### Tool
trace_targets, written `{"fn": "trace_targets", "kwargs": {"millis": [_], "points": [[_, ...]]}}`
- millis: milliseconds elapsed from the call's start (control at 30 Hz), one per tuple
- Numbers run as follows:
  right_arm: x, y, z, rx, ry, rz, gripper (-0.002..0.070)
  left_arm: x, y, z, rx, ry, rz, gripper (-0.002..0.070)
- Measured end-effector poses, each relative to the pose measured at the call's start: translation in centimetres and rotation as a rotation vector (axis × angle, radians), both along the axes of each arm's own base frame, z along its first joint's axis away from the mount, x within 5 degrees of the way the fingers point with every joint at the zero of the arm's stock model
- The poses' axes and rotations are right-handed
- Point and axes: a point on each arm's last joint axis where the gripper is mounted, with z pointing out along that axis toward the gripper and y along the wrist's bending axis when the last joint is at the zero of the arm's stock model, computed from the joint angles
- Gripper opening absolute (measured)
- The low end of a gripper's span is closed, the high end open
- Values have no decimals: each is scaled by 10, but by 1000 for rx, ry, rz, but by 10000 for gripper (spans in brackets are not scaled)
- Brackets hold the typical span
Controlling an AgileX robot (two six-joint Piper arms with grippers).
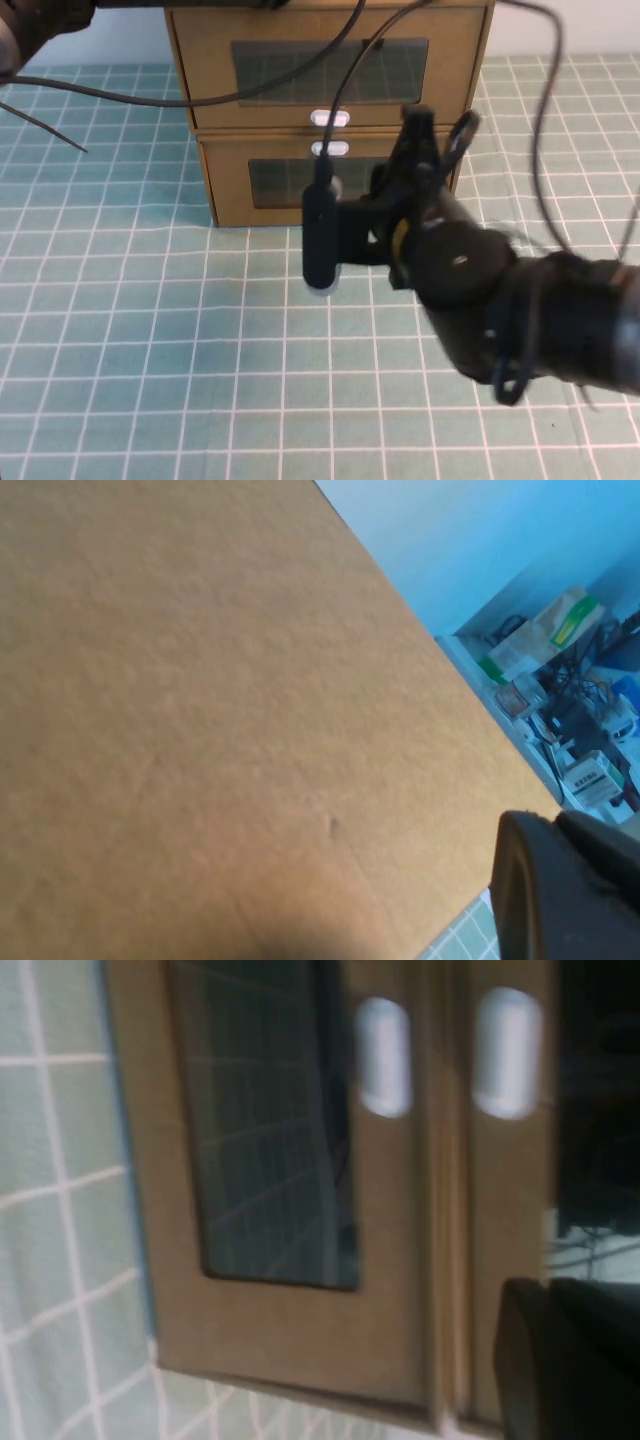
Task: Open the shoe box
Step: 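Pull the top drawer of the cardboard box fully open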
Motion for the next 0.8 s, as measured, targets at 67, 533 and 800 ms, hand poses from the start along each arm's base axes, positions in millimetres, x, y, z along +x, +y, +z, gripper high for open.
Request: {"fn": "trace_targets", "kwargs": {"millis": [67, 533, 800], "points": [[6, 9, -11, -10, 10, -2, -8, -1, 0, 0, 1, 7, -12, -4], [46, 52, -18, 111, -39, -101, 340, -4, -2, -1, 5, 26, -45, -4], [62, 51, -18, 131, -38, -105, 325, -5, -2, -2, 7, 30, -52, -3]]}}
